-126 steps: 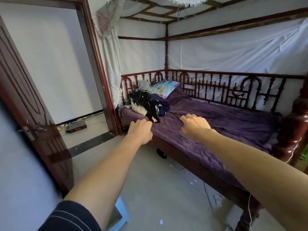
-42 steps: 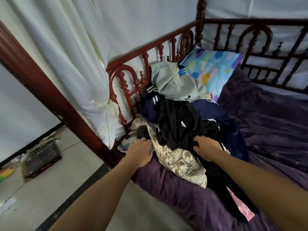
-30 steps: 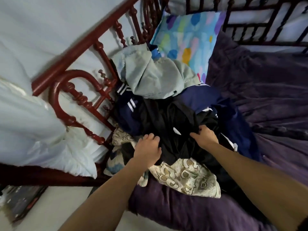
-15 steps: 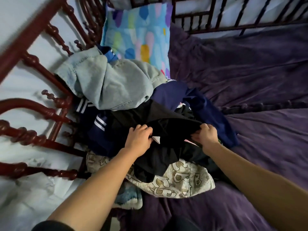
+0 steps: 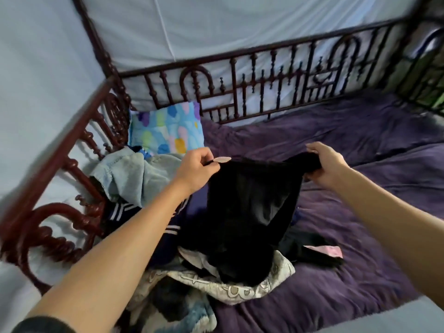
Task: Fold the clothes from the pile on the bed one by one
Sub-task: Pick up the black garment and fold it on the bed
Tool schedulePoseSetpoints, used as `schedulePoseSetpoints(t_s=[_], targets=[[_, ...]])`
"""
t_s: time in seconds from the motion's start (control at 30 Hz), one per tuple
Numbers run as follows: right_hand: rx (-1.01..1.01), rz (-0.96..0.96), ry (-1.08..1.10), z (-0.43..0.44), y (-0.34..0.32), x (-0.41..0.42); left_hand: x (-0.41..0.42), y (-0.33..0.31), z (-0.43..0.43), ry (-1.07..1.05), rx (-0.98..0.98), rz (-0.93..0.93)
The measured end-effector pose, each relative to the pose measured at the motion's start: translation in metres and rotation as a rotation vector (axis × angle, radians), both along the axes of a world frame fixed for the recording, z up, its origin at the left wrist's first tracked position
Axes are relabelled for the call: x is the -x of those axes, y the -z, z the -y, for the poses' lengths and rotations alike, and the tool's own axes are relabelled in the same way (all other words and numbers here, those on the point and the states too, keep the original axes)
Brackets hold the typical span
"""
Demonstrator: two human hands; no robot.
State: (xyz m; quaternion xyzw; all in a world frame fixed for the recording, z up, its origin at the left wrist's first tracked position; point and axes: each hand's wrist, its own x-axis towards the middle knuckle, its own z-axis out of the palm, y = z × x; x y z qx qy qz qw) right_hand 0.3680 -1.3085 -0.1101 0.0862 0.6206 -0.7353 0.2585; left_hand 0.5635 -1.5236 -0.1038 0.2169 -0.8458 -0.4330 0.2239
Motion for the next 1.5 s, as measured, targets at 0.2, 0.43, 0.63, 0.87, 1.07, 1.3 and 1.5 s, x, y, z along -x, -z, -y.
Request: schedulePoseSetpoints(t_s=[0.2, 0.43, 0.63, 0.87, 1.07, 1.3, 1.5], targets=[[0.006, -0.457, -0.312, -0.054, -0.101, 0.0, 0.018, -0.104, -0.016, 0.111, 0.003, -0.118], [-1.077, -1.205, -0.663, -0.09, -0.146, -0.001, 0.025, -0.162, -0.04, 0.177, 0.39, 0.09], [-1.059, -1.167, -0.531, -0.082, -0.087, -0.007, 0.03, -0.148, -0.083, 0.297, 0.209, -0.012], [-0.2, -0.439, -0.031, -0.064, -0.049, -0.023, 0.015, -0.115, -0.069, 0.274, 0.616, 0.43], [-0.203, -0.609, -0.047, -0.07, -0.076, -0.023, -0.015, -0.073, -0.031, 0.125, 0.145, 0.421], [-1.223, -1.498, -0.539, -0.083, -0.087, -0.034, -0.012, -0.086, -0.028, -0.043, 0.019, 0.137], [-1.247, -1.392, -0.398, -0.09, -0.099, -0.026, 0.002, -0.115, -0.027, -0.134, 0.735, -0.063]])
